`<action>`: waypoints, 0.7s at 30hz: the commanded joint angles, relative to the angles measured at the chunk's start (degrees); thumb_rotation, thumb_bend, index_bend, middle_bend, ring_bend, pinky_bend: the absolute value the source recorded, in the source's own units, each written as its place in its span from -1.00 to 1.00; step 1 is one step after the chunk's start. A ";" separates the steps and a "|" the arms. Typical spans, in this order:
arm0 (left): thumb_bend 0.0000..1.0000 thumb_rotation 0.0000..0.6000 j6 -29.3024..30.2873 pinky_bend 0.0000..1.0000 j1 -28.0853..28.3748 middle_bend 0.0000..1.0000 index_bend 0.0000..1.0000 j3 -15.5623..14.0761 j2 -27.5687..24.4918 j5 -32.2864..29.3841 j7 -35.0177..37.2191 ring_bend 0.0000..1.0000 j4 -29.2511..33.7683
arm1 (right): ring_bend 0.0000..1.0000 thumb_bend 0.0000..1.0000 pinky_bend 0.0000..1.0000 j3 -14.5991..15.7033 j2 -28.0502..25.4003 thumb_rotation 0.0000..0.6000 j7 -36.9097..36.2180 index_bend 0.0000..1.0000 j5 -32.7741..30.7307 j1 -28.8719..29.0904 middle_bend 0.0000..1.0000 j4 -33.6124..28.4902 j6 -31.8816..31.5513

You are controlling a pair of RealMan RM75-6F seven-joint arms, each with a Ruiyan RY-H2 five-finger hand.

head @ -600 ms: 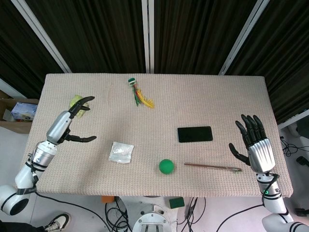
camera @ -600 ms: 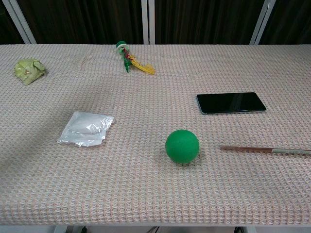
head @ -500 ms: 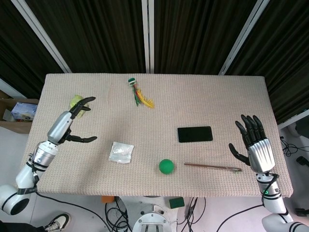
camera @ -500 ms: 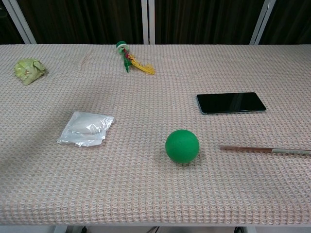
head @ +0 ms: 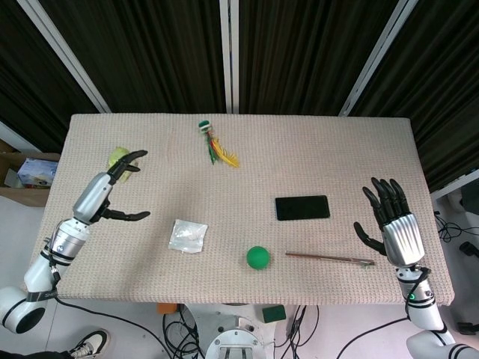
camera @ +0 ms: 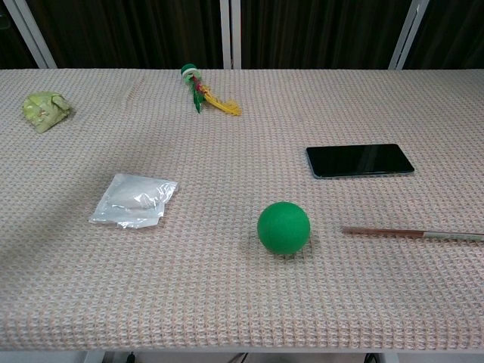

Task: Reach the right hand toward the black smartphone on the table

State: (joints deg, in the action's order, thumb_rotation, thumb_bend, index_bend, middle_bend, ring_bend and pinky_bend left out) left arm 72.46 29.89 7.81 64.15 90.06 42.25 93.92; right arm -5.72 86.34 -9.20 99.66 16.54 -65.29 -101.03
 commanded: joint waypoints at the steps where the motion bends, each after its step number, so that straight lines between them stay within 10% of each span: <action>1: -0.97 1.00 0.00 -0.52 0.03 -0.82 -0.85 -0.17 0.02 0.21 -0.06 -0.84 -0.14 | -1.00 -0.31 -1.00 0.33 -0.52 0.99 0.62 -1.00 -0.29 -0.12 -1.00 -0.72 0.79; 13: -0.97 1.00 0.30 -0.52 0.01 -0.82 -0.85 -0.40 0.74 0.02 -2.13 -0.84 -0.84 | -1.00 -0.32 -1.00 3.52 -15.74 1.00 25.61 -1.00 -16.40 3.93 -1.00 -25.66 32.43; 21: -0.98 1.00 0.62 -0.52 -0.03 -0.82 -0.85 -0.45 1.59 -0.12 -1.95 -0.84 -2.04 | -1.00 -0.32 -1.00 1.29 -14.15 1.00 38.96 -1.00 -26.94 10.34 -1.00 -30.29 43.73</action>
State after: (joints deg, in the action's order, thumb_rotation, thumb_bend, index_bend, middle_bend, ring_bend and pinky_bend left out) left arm 73.00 29.88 7.33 65.65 89.90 40.28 91.97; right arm -3.60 72.04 25.88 76.59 24.11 -93.88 -60.88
